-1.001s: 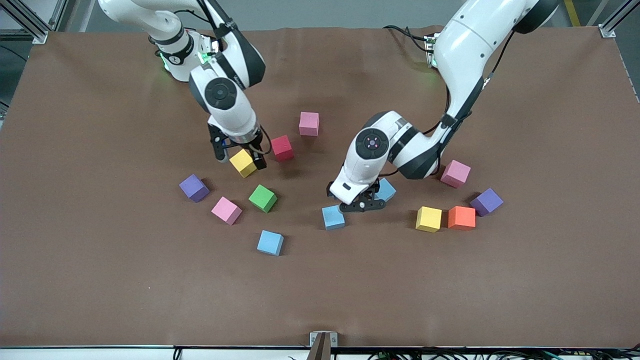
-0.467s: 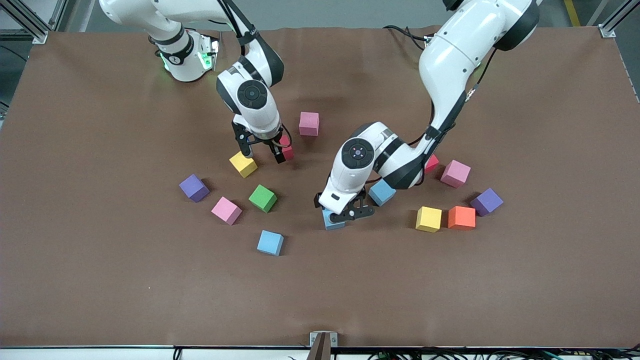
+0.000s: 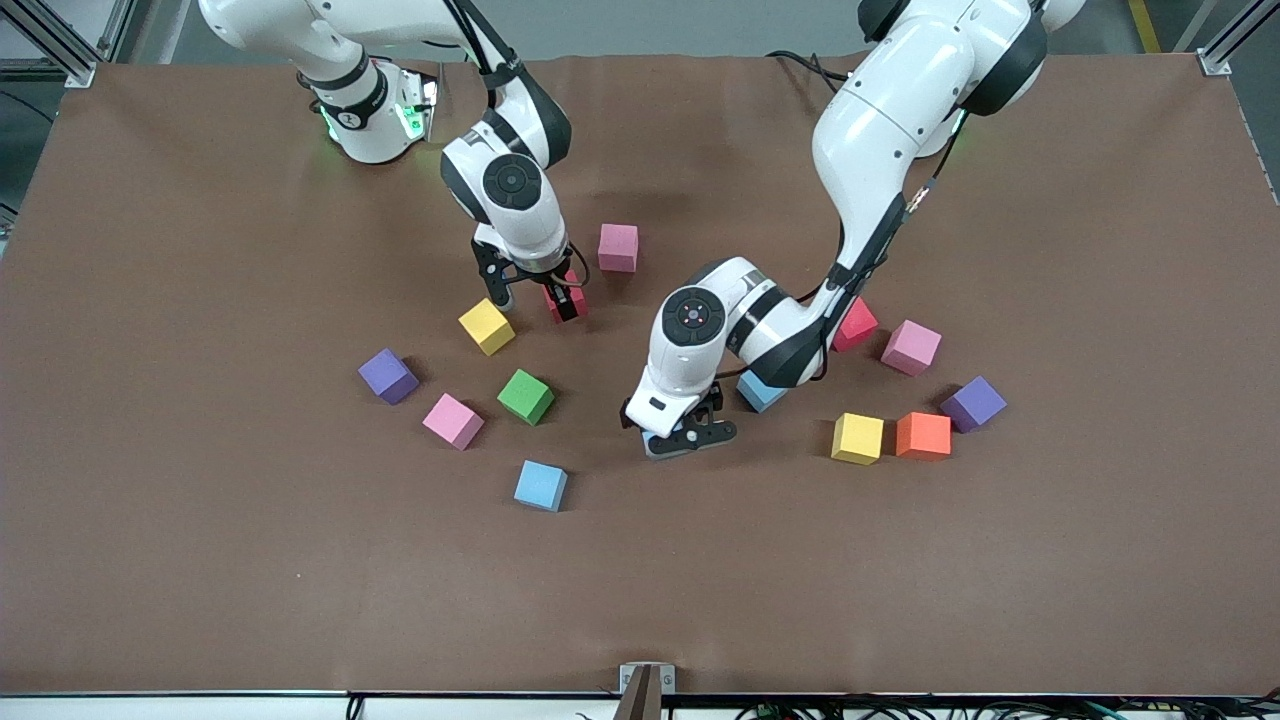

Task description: Arrange 11 blocks into digit 3

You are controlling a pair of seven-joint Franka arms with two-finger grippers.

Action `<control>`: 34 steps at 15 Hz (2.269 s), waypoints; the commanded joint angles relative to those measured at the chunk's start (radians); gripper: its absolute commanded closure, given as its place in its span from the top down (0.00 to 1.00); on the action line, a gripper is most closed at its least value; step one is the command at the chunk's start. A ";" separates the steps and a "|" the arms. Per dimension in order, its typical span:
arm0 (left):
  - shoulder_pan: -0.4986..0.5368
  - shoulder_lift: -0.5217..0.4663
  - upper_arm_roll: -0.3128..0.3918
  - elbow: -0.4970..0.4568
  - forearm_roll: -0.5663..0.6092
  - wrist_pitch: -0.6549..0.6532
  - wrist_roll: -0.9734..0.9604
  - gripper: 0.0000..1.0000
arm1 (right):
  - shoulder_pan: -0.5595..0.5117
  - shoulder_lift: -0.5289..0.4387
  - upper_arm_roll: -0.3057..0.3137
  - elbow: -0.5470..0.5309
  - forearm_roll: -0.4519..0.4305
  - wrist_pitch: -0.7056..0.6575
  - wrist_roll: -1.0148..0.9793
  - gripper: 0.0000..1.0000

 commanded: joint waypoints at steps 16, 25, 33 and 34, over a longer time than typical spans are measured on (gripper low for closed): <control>-0.010 0.063 0.047 0.035 0.002 0.114 -0.041 1.00 | -0.001 -0.002 -0.009 -0.019 0.003 -0.011 0.030 0.02; -0.009 0.006 0.038 0.000 0.002 0.079 -0.170 0.45 | 0.023 -0.132 -0.006 -0.145 0.014 -0.021 0.236 0.00; 0.005 -0.254 -0.042 -0.328 0.006 -0.087 -0.160 0.45 | 0.128 -0.126 -0.006 -0.171 0.014 0.002 0.418 0.00; -0.001 -0.293 -0.040 -0.394 0.005 -0.051 -0.173 0.45 | 0.135 -0.125 -0.006 -0.171 0.014 0.003 0.429 0.00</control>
